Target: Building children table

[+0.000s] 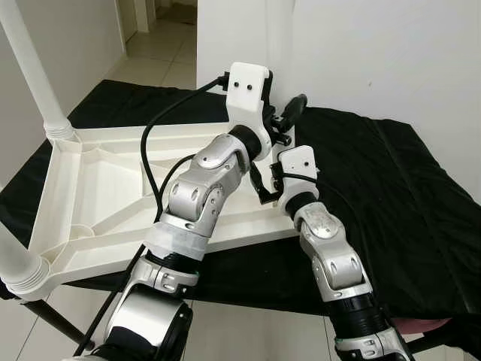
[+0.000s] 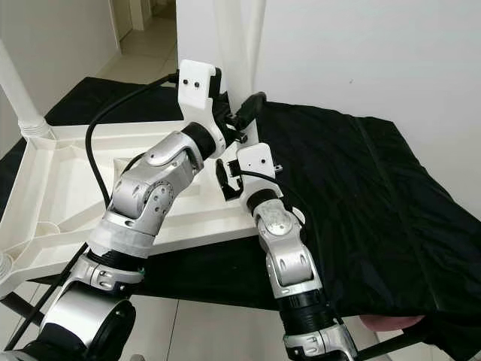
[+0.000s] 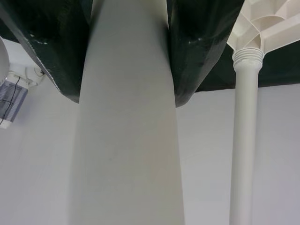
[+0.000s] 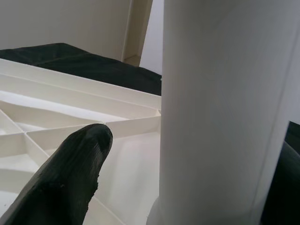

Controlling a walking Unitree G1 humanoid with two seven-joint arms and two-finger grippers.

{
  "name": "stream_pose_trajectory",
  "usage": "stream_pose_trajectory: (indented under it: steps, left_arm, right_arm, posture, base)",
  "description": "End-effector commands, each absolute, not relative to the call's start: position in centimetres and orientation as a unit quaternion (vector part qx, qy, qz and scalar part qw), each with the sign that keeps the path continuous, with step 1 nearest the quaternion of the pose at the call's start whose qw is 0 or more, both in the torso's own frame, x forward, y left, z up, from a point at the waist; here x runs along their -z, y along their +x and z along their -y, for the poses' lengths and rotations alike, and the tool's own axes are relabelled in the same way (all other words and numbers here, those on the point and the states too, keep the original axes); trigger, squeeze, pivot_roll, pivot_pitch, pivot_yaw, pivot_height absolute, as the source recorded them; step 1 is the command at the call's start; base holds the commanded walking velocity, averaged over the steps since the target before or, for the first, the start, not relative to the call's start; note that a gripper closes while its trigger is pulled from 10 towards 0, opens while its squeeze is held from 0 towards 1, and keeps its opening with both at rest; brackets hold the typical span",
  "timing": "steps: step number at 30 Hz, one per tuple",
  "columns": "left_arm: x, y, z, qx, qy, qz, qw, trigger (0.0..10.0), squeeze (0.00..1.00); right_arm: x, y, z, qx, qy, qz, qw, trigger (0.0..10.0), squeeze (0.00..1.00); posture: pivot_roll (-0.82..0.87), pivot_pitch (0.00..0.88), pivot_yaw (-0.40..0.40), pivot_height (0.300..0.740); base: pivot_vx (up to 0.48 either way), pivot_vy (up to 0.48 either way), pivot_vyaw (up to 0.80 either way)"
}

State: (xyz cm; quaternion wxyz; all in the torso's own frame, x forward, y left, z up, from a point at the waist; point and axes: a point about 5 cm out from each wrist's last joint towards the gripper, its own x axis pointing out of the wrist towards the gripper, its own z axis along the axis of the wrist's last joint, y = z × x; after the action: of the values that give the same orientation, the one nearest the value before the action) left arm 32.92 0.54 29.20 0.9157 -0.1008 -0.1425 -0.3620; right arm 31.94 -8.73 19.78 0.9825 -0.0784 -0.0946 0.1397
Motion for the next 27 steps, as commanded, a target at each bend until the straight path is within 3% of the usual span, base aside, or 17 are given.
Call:
stream_pose_trajectory:
  steps: [1, 11, 12, 13, 14, 15, 16, 17, 18, 19, 20, 21, 22, 23, 27]
  left_arm:
    - [-29.7, 32.3, 0.3, 0.375, -0.101, 0.151, 0.909, 10.0, 0.0]
    - [-29.5, 31.4, 1.2, 0.383, -0.101, 0.151, 0.906, 10.0, 0.0]
    - [-29.4, 31.3, 1.3, 0.384, -0.097, 0.152, 0.905, 10.0, 0.0]
    - [-29.4, 31.3, 1.3, 0.384, -0.097, 0.152, 0.905, 10.0, 0.0]
    - [-29.4, 31.2, 1.4, 0.384, -0.095, 0.153, 0.905, 10.0, 0.0]
    - [-29.4, 31.2, 1.4, 0.385, -0.095, 0.153, 0.905, 10.0, 0.0]
    - [-29.4, 31.1, 1.5, 0.385, -0.093, 0.153, 0.905, 10.0, 0.0]
    - [-29.4, 31.1, 1.5, 0.385, -0.093, 0.153, 0.905, 10.0, 0.0]
    - [-29.4, 31.1, 1.6, 0.385, -0.089, 0.155, 0.905, 10.0, 0.0]
    - [-29.4, 31.1, 1.6, 0.385, -0.085, 0.157, 0.906, 10.0, 0.0]
    - [-29.4, 31.1, 1.6, 0.385, -0.085, 0.157, 0.906, 10.0, 0.0]
    - [-29.4, 31.1, 1.7, 0.384, -0.082, 0.157, 0.906, 10.0, 0.0]
    - [-29.4, 31.0, 1.7, 0.384, -0.081, 0.158, 0.906, 10.0, 0.0]
    - [-29.4, 31.0, 1.7, 0.383, -0.079, 0.159, 0.907, 10.0, 0.0]
    - [-29.4, 31.0, 1.8, 0.381, -0.076, 0.161, 0.907, 10.0, 0.0]
  right_arm:
    - [-19.8, 32.2, 8.8, -0.138, -0.075, 0.092, 0.983, 10.0, 0.0]
    - [-20.0, 32.6, 9.0, -0.124, -0.076, 0.092, 0.985, 10.0, 0.0]
    - [-20.1, 32.6, 9.0, -0.122, -0.077, 0.095, 0.985, 8.7, 0.0]
    - [-20.1, 32.6, 9.0, -0.122, -0.077, 0.095, 0.985, 8.7, 0.0]
    - [-20.1, 32.6, 9.0, -0.122, -0.077, 0.097, 0.985, 7.5, 0.0]
    - [-20.2, 32.6, 9.0, -0.125, -0.074, 0.097, 0.985, 7.5, 0.0]
    - [-20.2, 32.6, 9.0, -0.125, -0.074, 0.098, 0.984, 1.9, 0.0]
    - [-20.2, 32.6, 9.0, -0.125, -0.074, 0.098, 0.984, 1.9, 0.0]
    - [-20.3, 32.6, 8.9, -0.127, -0.074, 0.097, 0.984, 0.5, 0.0]
    - [-20.3, 32.6, 8.9, -0.127, -0.075, 0.098, 0.984, 0.0, 0.0]
    - [-20.3, 32.6, 8.9, -0.127, -0.075, 0.098, 0.984, 0.0, 0.0]
    - [-20.4, 32.7, 8.9, -0.126, -0.075, 0.098, 0.984, 0.9, 0.0]
    - [-20.4, 32.7, 8.9, -0.125, -0.075, 0.097, 0.984, 0.9, 0.0]
    - [-20.4, 32.7, 8.9, -0.124, -0.074, 0.096, 0.985, 4.7, 0.0]
    - [-20.3, 32.7, 9.0, -0.12, -0.073, 0.093, 0.986, 4.7, 0.0]
  posture:
    - [0.04, 0.0, -0.107, 0.74]
    - [0.04, 0.0, -0.107, 0.74]
    - [0.04, 0.0, -0.107, 0.74]
    - [0.04, 0.0, -0.107, 0.74]
    - [0.04, 0.0, -0.108, 0.74]
    - [0.04, 0.0, -0.108, 0.74]
    - [0.04, 0.0, -0.109, 0.74]
    - [0.04, 0.0, -0.109, 0.74]
    - [0.04, 0.0, -0.109, 0.74]
    - [0.04, 0.0, -0.109, 0.74]
    - [0.04, 0.0, -0.109, 0.74]
    - [0.04, 0.0, -0.108, 0.74]
    - [0.04, 0.0, -0.108, 0.74]
    - [0.04, 0.0, -0.108, 0.74]
    - [0.03, 0.0, -0.107, 0.74]
  base:
    - [0.0, 0.0, 0.0]
    - [0.0, 0.0, 0.0]
    - [0.0, 0.0, 0.0]
    - [0.0, 0.0, 0.0]
    - [0.0, 0.0, 0.0]
    - [0.0, 0.0, 0.0]
    - [0.0, 0.0, 0.0]
    - [0.0, 0.0, 0.0]
    - [0.0, 0.0, 0.0]
    - [0.0, 0.0, 0.0]
    - [0.0, 0.0, 0.0]
    - [0.0, 0.0, 0.0]
    - [0.0, 0.0, 0.0]
    - [0.0, 0.0, 0.0]
    - [0.0, 0.0, 0.0]
